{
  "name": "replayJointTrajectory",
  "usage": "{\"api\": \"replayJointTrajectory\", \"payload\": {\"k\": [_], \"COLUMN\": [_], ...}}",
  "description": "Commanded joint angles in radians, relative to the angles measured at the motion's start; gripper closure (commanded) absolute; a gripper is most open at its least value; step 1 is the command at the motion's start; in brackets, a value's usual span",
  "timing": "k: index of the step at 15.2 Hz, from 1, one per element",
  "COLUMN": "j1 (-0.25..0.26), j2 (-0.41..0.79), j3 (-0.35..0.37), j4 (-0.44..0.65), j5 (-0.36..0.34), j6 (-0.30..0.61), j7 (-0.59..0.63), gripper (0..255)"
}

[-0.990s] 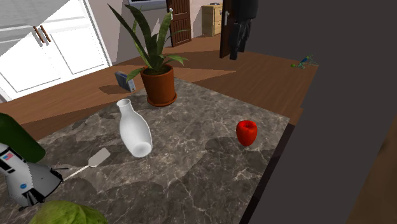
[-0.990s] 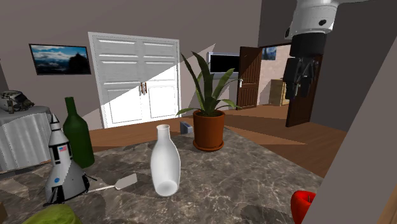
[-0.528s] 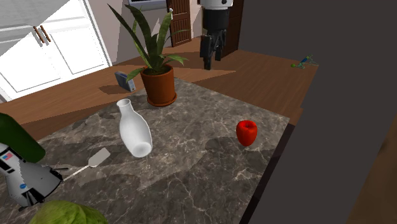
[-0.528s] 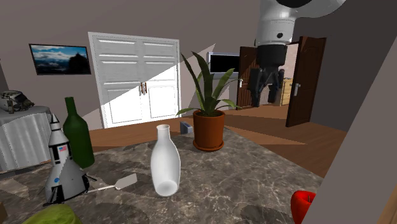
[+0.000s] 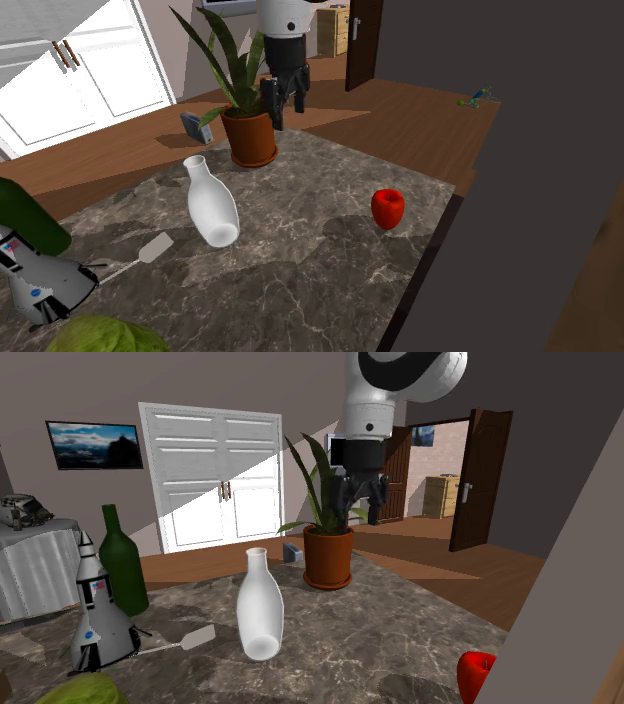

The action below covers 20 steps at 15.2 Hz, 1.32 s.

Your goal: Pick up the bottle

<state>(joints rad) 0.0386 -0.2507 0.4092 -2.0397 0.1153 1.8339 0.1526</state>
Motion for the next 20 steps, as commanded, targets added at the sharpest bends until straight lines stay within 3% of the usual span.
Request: {"api": "replayJointTrajectory", "payload": {"k": [1,8,16,20], "j1": [0.002,0.058,0.211,0.206], "j2": [0.079,0.363,0.701,0.704], "j3": [0.029,0.108,0.112,0.108], "j4": [0.060,0.298,0.667,0.617], "j5": [-0.029,-0.172,-0.348,-0.351], "j6": [0.018,0.036,-0.037,0.015], "j7": [0.038,0.193,0.320,0.324], "gripper": [0,0,0,0]}}
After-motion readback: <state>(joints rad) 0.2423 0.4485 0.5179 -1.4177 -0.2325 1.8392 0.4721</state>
